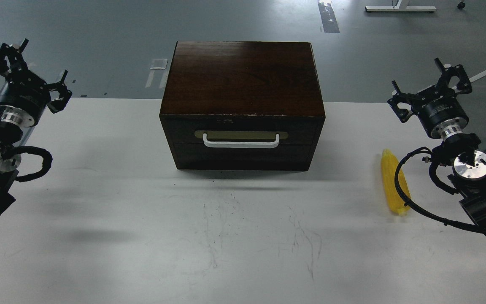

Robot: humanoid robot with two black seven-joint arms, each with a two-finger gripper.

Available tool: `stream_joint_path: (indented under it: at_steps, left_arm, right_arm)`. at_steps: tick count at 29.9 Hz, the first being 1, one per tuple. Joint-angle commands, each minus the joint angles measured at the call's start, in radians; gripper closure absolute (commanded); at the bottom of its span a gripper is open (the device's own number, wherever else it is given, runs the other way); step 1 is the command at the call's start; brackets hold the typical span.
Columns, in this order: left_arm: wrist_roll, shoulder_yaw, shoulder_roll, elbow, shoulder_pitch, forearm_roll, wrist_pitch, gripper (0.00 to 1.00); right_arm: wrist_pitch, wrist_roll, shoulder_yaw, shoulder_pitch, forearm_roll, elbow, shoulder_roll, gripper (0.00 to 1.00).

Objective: Put corn in drawer with both arms
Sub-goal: 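Raise the left arm and move it toward the wooden box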

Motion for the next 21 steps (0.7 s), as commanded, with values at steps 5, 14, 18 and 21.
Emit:
stream_joint_path:
  at_steps: [5, 14, 18, 21]
  left_arm:
    - [0.003, 0.002, -0.019, -0.006, -0.001, 0.001, 0.000, 0.01]
    - [0.023, 0.028, 0.000, -0.009, -0.010, 0.016, 0.000, 0.02]
    - [0.024, 0.028, 0.039, -0.012, -0.030, 0.035, 0.000, 0.02]
    - [0.021, 0.028, 0.067, -0.033, -0.090, 0.059, 0.000, 0.02]
  right_arm:
    - [0.000, 0.000, 0.007, 0.006, 0.000, -0.001, -0.006, 0.00]
    - [0.000, 0.000, 0.005, 0.004, 0.000, -0.007, -0.015, 0.00]
    - [0.000, 0.000, 0.005, 0.004, 0.000, -0.009, -0.022, 0.00]
    - [0.000, 0.000, 0.005, 0.004, 0.000, -0.009, -0.022, 0.00]
